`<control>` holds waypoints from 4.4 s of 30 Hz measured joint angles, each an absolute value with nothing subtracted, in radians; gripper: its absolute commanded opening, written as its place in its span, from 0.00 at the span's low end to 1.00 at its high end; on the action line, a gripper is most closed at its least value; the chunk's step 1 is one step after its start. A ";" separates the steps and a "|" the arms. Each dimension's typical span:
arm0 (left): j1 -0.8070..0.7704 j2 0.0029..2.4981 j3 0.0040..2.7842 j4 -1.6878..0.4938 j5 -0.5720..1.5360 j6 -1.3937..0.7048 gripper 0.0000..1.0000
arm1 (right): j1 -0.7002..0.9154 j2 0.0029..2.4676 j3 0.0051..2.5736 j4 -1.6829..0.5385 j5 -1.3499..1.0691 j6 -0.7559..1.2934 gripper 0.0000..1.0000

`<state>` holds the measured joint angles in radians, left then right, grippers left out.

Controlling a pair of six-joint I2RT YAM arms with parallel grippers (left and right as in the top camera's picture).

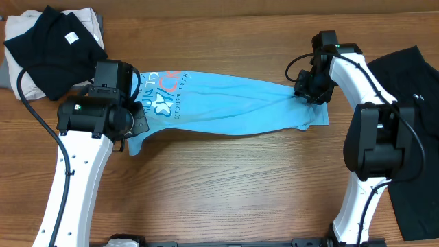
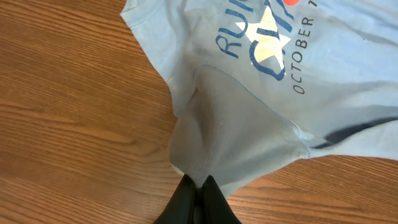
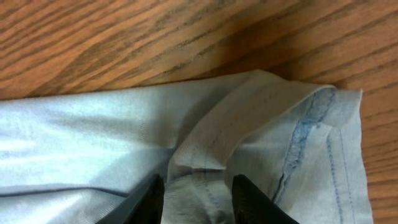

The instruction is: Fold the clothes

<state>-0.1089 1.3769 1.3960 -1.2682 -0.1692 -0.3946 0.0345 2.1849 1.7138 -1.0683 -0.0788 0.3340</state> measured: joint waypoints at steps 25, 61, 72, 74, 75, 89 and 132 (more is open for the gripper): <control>-0.109 1.377 1.396 -1.253 -0.170 -0.394 0.04 | 0.028 2.185 1.766 -1.181 -0.090 0.385 0.04; -0.110 1.061 2.363 -1.690 -0.165 -0.391 0.04 | 0.008 1.119 1.978 -1.385 -0.086 0.445 0.04; -0.110 1.169 2.449 -1.571 -0.165 -0.371 0.04 | 0.008 1.158 2.141 -1.298 0.039 0.471 0.04; -0.110 1.263 2.454 -1.548 -0.166 -0.363 0.04 | 0.008 1.222 2.143 -1.277 0.051 0.471 0.04; -0.110 1.315 2.455 -1.537 -0.168 -0.363 0.04 | 0.008 1.258 2.144 -1.264 0.056 0.471 0.04; -0.110 2.140 2.428 -1.115 -0.215 -0.330 0.04 | 0.008 1.916 2.132 -0.998 0.075 0.470 0.04; -0.105 2.494 2.588 -1.484 -0.002 -0.210 0.96 | -0.102 2.108 2.354 -1.514 -0.100 0.350 1.00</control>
<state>-0.1051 2.4939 2.5881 -1.4837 -0.0017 -0.2104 -0.1020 2.1078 2.3543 -1.5139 -0.1001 0.3496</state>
